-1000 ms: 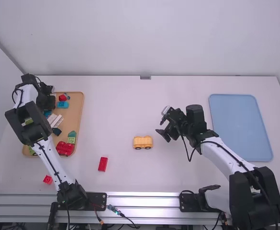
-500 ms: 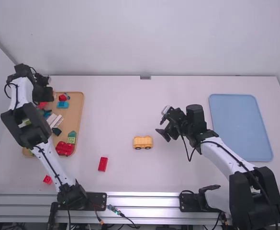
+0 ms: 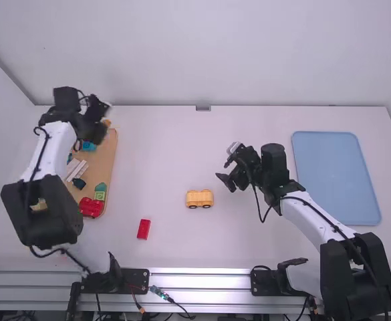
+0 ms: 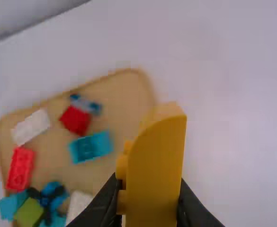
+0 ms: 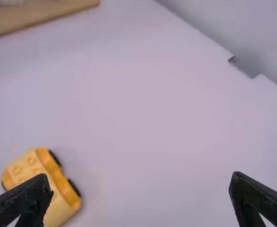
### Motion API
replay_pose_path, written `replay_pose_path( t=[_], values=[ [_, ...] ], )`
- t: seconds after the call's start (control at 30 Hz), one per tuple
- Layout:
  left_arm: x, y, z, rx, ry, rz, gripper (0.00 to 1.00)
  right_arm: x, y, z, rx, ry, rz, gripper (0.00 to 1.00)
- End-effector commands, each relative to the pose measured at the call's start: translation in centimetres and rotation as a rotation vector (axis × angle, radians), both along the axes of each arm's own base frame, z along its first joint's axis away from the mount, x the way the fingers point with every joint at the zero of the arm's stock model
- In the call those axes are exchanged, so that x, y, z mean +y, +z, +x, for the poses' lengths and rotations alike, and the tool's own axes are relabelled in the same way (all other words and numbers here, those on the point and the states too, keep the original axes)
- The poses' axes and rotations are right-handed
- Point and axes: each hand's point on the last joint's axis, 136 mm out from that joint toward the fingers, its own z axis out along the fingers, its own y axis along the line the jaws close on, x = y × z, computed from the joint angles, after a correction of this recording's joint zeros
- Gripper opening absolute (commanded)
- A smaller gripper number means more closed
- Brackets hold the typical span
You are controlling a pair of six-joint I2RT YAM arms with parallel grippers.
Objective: Assemble lego blocks to make yellow taxi
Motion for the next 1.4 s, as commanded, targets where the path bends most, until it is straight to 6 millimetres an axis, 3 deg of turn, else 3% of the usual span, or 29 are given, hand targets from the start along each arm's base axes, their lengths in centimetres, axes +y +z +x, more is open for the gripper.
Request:
replay_pose_path(
  t=[0.0,0.03,0.07,0.17,0.4,0.43,0.53,0.7,0.87,1.07,1.17,1.37],
  values=[
    [-6.2,2.2,-1.4,-0.05,-0.298,0.088,0.02,0.4,1.4,0.2,0.082,-0.068,0.131,0.99],
    [-8.9,2.8,-2.1,-0.062,-0.389,0.108,0.02,0.8,1.9,0.1,0.091,-0.057,0.165,0.99],
    [-9.2,2.8,-2.2,-0.063,-0.399,0.111,0.02,0.9,2.0,0.0,0.095,-0.052,0.175,0.99],
    [-15.5,4.2,-3.4,-0.107,-0.538,0.21,0.02,2.0,3.4,-0.6,0.133,0.0,0.277,0.99],
    [-22.0,4.9,-3.6,-0.22,-0.592,0.44,0.02,1.0,4.9,-0.9,0.249,0.019,0.402,0.99],
    [-24.4,4.8,-4.0,-0.264,-0.663,0.472,0.02,0.6,5.5,-1.3,0.275,0.057,0.445,0.99],
    [-26.6,4.6,-4.6,-0.305,-0.725,0.492,0.02,-0.7,6.3,-1.8,0.293,0.101,0.497,0.99],
    [-29.1,3.5,-6.3,-0.304,-0.816,0.455,0.02,-3.0,7.1,-2.4,0.323,0.133,0.568,0.99],
    [-32.0,2.2,-8.1,-0.317,-0.919,0.389,0.02,-4.4,6.3,-2.8,0.377,0.098,0.587,0.99],
    [-32.5,1.2,-8.7,-0.37,-0.897,0.452,0.02,-3.8,6.0,-4.1,0.383,0.165,0.579,0.99],
    [-33.1,0.7,-10.6,-0.401,-0.99,0.431,0.02,-3.6,6.0,-4.1,0.386,0.169,0.575,1.0],
    [-32.8,2.2,-13.2,-0.497,-1.073,0.364,0.02,-3.0,5.7,-4.7,0.381,0.2,0.56,0.99]
  ],
)
